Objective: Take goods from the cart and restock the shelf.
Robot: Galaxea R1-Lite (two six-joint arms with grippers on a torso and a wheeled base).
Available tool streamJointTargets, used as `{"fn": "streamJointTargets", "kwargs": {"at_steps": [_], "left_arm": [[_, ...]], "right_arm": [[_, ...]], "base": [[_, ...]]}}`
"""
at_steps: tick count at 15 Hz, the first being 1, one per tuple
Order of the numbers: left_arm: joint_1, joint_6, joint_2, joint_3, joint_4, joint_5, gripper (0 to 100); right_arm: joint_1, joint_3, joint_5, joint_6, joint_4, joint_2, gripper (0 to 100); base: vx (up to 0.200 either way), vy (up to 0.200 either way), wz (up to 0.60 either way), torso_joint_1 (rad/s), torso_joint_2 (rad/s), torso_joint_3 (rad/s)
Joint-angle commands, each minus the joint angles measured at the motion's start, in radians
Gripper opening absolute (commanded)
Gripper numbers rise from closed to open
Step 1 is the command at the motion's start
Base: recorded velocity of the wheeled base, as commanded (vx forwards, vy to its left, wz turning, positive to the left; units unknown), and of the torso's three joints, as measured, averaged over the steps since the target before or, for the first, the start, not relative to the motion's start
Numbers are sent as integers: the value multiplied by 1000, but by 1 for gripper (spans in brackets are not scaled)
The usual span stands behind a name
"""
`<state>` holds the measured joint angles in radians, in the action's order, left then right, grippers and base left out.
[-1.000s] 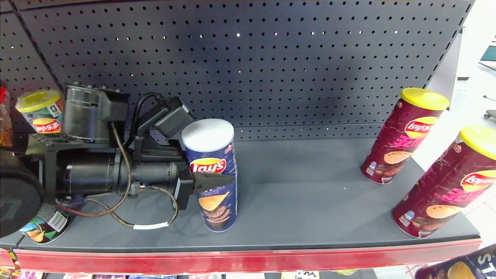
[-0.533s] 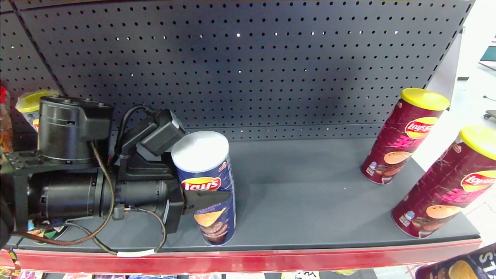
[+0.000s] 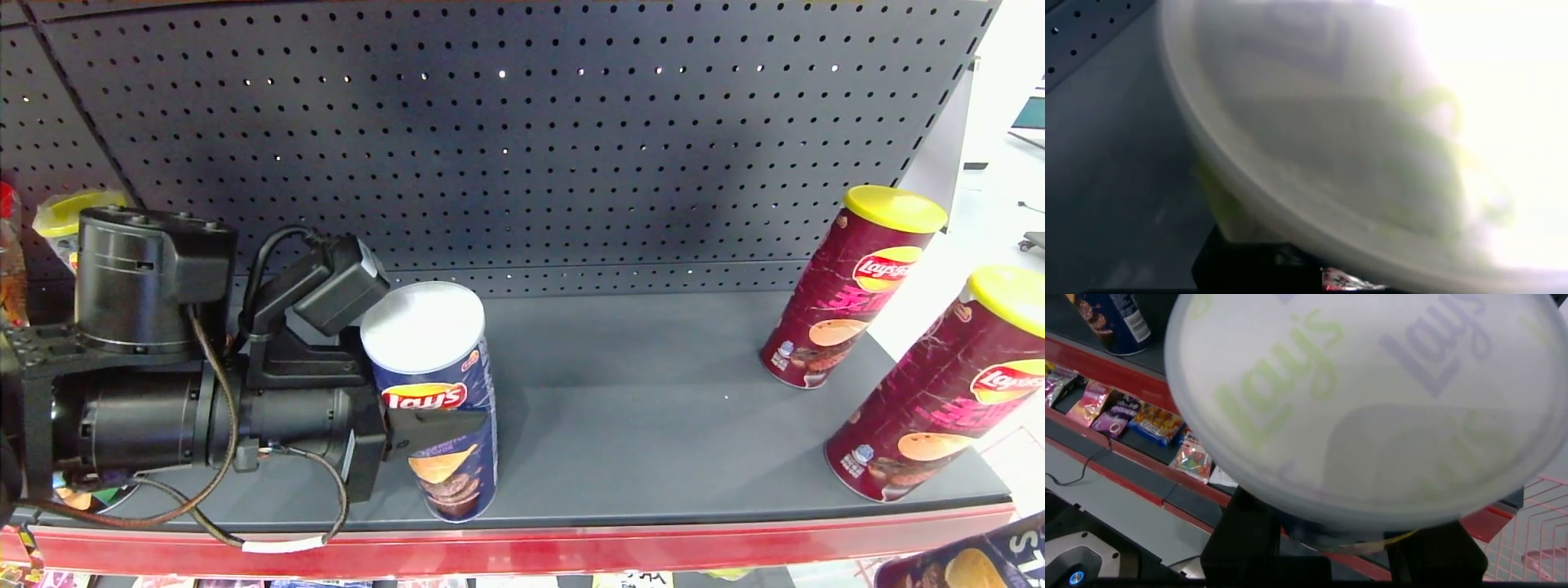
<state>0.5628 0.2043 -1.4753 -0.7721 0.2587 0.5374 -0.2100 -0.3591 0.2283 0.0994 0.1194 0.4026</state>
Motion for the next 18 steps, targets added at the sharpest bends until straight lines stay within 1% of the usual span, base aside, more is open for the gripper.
{"fn": "streamJointTargets", "kwargs": {"at_steps": [1, 4, 6, 7, 10, 11, 13, 14, 15, 16, 18], "left_arm": [[2, 0, 0, 1, -1, 1, 0], [2, 0, 0, 2, -1, 1, 0], [2, 0, 3, 19, -1, 3, 0], [2, 0, 10, 34, -1, 3, 100], [-1, 0, 26, 50, -1, -1, 100], [-9, 0, 35, 54, -1, -14, 100], [-23, 0, 70, 71, -1, -79, 100], [-47, 0, 102, 86, -1, -97, 100], [-72, -2, 132, 96, -1, -96, 100], [-83, -2, 156, 111, -3, -96, 100], [-86, -11, 198, 126, -3, -97, 100]], "right_arm": [[0, 0, 0, 0, -1, 7, 0], [0, 0, 0, 0, -1, 9, 0], [0, 0, 0, 0, -1, 9, 0], [0, 0, 0, 0, -1, 10, 0], [-3, -1, 2, 2, -3, 21, 0], [-5, -12, 5, 2, 0, 30, 0], [-6, -40, 9, 5, -1, 71, 0], [-6, -66, 17, 5, -1, 114, 0], [-12, -87, 40, 6, -1, 150, 0], [-25, -101, 52, 8, -1, 183, 0], [-60, -121, 51, 25, -7, 236, 0]], "base": [[0, 0, 0, 0, 0, 0], [0, 0, 0, 0, 0, 0], [0, 0, 0, 0, 0, 0], [0, 0, 0, 0, 0, 0], [0, 0, 0, 0, 0, 0], [0, 0, 0, 0, 0, 0], [0, 0, 0, 0, 0, 0], [0, 0, 0, 0, 0, 0], [0, 0, 0, 0, 0, 0], [0, 0, 0, 0, 0, 0], [0, 0, 0, 0, 0, 0]]}}
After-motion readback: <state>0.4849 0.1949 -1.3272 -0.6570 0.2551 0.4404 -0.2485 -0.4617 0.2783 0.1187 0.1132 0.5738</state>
